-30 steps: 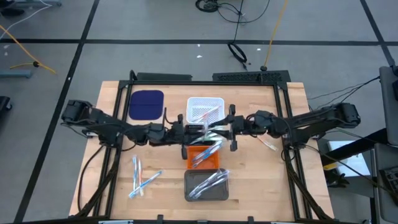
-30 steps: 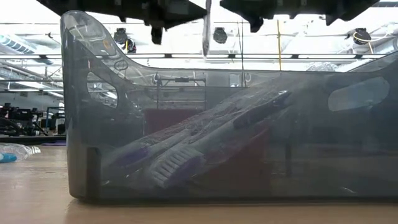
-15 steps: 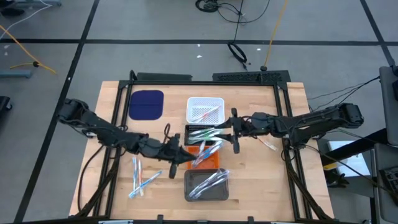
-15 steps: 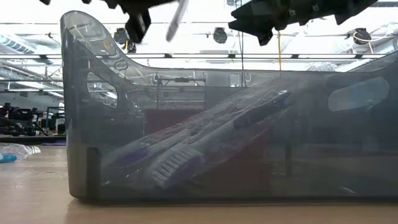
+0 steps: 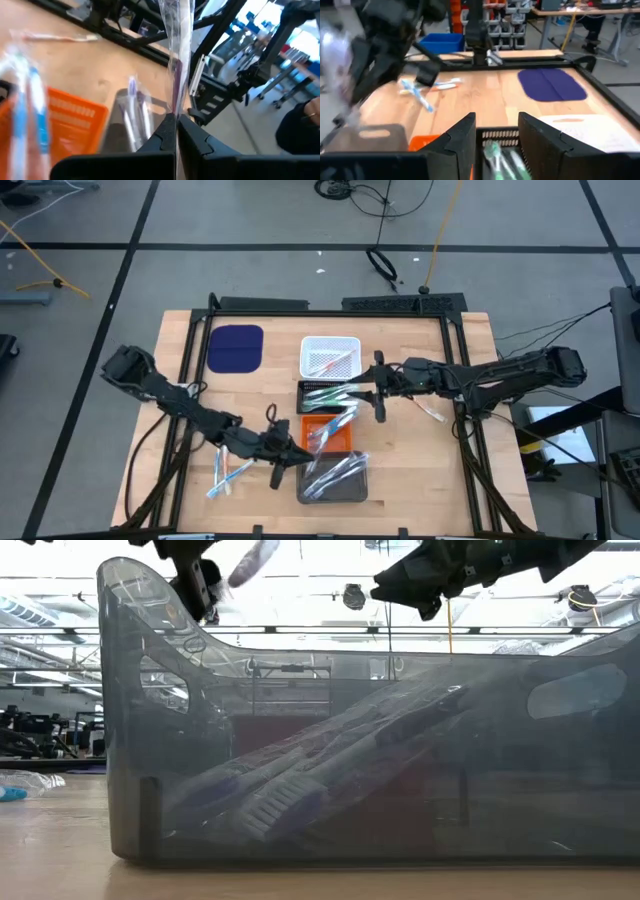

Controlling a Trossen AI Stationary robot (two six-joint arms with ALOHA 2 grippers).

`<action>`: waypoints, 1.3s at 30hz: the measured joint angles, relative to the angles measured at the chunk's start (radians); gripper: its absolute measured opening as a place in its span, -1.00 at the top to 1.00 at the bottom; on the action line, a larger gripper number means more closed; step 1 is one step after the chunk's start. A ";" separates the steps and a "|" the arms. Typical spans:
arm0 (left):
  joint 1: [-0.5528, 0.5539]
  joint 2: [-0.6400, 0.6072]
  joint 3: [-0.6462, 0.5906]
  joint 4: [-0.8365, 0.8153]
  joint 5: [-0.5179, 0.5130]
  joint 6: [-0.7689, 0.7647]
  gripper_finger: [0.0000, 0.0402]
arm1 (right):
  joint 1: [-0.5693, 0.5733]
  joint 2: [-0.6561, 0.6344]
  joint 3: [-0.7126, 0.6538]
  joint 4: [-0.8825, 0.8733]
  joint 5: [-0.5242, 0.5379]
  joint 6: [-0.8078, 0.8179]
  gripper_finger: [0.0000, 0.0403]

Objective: Pick & Place Toothbrushes
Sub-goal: Put the purple toothbrush into the black bin

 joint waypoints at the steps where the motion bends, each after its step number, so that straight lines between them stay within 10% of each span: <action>1: -0.002 0.020 0.000 0.030 0.006 -0.020 1.00 | -0.009 -0.002 0.000 0.001 0.000 0.002 0.31; 15: -0.002 0.225 0.046 0.114 0.064 -0.236 1.00 | -0.080 -0.051 0.000 -0.105 -0.003 0.018 0.33; 28: 0.044 0.245 0.241 -0.282 0.229 -0.130 0.98 | -0.086 -0.050 -0.005 -0.145 -0.003 -0.003 0.34; 39: 0.049 0.245 0.261 -0.339 0.247 -0.128 0.55 | -0.086 -0.050 -0.035 -0.150 -0.001 -0.037 0.34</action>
